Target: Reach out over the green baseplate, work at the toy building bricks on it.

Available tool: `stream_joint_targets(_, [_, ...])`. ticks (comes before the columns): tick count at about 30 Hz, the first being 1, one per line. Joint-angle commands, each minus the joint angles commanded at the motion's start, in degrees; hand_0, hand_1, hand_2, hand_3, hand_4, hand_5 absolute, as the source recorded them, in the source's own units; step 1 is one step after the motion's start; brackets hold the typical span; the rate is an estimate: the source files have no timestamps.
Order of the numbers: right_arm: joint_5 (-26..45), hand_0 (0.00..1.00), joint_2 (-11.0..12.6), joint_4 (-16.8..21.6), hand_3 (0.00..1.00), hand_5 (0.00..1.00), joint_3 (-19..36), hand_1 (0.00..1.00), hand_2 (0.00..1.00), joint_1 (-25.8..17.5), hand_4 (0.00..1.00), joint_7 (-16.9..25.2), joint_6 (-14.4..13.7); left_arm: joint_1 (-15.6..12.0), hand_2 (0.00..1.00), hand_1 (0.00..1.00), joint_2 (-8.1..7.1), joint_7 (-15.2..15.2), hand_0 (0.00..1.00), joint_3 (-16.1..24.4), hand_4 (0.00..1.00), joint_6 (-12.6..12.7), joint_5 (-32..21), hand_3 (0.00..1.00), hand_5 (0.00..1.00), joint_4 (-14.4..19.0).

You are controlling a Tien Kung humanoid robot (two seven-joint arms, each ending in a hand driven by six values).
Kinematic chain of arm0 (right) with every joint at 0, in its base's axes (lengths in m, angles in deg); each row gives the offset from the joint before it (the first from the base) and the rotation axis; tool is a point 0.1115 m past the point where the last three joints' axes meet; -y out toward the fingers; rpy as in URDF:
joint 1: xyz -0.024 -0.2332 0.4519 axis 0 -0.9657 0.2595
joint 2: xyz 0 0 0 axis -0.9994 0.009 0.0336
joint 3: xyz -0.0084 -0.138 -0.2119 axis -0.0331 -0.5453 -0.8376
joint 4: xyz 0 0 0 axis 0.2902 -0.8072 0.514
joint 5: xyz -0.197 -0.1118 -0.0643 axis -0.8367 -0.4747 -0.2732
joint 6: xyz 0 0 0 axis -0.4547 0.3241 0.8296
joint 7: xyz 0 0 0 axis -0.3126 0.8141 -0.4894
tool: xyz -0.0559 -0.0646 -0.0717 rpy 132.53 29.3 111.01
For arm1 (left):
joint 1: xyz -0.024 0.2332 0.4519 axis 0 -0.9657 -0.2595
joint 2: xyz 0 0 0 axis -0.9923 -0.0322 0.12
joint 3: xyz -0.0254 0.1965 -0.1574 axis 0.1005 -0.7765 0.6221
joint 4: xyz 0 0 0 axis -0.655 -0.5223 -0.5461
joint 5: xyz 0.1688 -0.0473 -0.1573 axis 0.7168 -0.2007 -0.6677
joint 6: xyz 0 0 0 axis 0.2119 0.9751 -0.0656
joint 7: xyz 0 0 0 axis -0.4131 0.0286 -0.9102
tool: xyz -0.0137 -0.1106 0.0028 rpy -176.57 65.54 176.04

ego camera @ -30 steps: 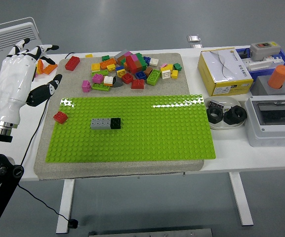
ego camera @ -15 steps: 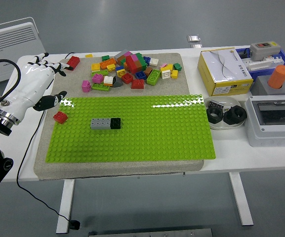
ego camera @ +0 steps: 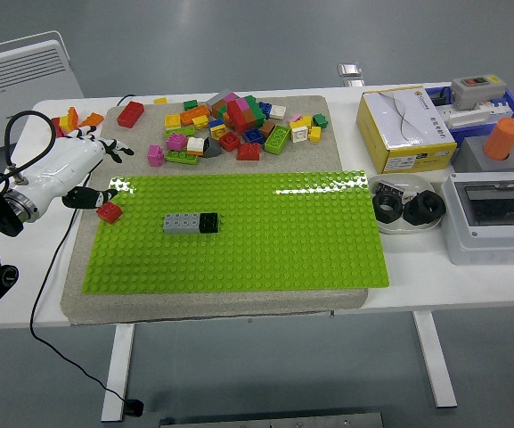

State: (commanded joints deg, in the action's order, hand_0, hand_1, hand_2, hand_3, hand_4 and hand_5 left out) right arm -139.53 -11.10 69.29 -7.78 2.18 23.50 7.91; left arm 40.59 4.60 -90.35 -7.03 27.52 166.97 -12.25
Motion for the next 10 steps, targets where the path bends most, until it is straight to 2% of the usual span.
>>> stream_joint_targets(2, [-0.3,0.698,0.0,0.0,0.904,0.998,0.2,0.634,0.773,0.0,0.923,0.0,0.0,-0.2,0.609,0.794,0.39,0.1,0.984,0.5,0.786,0.5,0.4,0.797,0.002,-0.2])
stream_joint_targets(3, [-0.4,0.699,0.0,0.0,0.905,0.998,0.3,0.634,0.773,0.0,0.923,0.0,0.0,-0.3,0.602,0.766,0.53,0.1,0.985,0.8,0.797,0.7,0.5,0.828,0.002,-0.3])
stream_joint_targets(10, [-1.2,0.699,0.0,0.0,0.905,0.998,0.8,0.634,0.773,0.0,0.923,-0.2,0.1,-0.1,0.602,0.766,1.83,0.4,0.985,2.1,0.797,1.5,1.4,0.828,0.002,-1.8])
